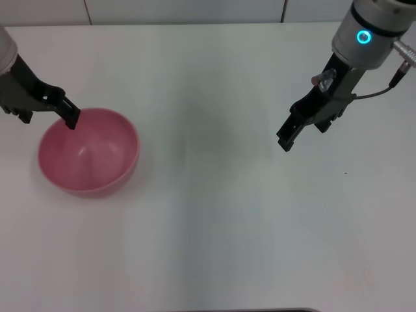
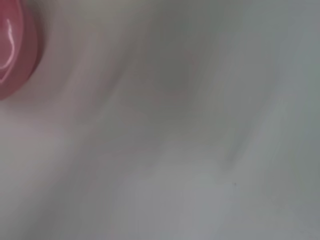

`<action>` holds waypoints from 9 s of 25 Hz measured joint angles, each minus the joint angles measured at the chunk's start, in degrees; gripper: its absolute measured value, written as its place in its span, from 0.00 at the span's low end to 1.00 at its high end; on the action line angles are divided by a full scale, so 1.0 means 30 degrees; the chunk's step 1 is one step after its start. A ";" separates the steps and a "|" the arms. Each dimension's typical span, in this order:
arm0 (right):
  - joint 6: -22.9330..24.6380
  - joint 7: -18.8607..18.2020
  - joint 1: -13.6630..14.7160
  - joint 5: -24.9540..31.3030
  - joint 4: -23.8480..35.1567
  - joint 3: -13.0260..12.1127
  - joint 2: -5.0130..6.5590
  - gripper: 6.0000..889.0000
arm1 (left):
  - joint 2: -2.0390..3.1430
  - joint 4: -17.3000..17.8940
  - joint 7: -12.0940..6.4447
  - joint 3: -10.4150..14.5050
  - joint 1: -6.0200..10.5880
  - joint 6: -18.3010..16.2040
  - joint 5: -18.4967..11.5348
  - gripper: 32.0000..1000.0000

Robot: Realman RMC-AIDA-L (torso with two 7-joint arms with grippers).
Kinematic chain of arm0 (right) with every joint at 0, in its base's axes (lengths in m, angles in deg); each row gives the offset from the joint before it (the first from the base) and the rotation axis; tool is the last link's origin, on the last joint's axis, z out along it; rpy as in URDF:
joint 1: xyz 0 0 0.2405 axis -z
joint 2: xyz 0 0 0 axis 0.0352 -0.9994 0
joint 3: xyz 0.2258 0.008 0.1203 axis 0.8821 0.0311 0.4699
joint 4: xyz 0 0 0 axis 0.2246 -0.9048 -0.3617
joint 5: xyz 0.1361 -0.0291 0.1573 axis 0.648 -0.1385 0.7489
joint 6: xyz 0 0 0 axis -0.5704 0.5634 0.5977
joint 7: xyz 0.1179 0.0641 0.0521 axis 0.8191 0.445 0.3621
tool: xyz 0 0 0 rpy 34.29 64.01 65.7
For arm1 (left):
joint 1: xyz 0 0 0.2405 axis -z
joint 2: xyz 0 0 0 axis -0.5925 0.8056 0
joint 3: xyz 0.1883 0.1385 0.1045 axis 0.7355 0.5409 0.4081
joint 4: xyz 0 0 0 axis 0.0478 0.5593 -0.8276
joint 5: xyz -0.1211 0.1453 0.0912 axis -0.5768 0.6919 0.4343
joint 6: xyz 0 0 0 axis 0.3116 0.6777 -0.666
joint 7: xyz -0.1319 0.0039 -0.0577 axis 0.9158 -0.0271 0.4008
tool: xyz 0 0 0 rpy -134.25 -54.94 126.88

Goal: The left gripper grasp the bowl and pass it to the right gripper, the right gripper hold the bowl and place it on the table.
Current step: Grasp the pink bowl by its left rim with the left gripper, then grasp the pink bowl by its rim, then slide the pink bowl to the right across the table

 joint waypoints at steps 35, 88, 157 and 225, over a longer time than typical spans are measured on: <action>-0.0058 -0.0526 0.0098 0.0008 -0.0030 -0.0265 -0.0060 0.99 | 0.0033 -0.5229 -0.1604 0.0097 -0.0534 0.5278 0.0744 0.87; 0.0077 -0.0589 -0.0338 0.0006 0.0243 -0.0062 0.0068 0.99 | 0.0735 -0.5496 -0.3522 -0.2648 0.1191 0.1910 -0.2111 0.01; -0.2420 -0.1378 -0.4436 -0.0063 -0.2289 0.2470 0.0060 0.63 | 0.0522 -0.5517 -0.1747 -0.2568 0.4817 0.0430 -0.4576 0.01; -0.3452 -0.1822 0.3582 -0.0811 -0.0549 0.1327 0.2096 0.07 | 0.0240 -0.4278 -0.2943 -0.2660 0.3714 0.0059 -0.5550 0.88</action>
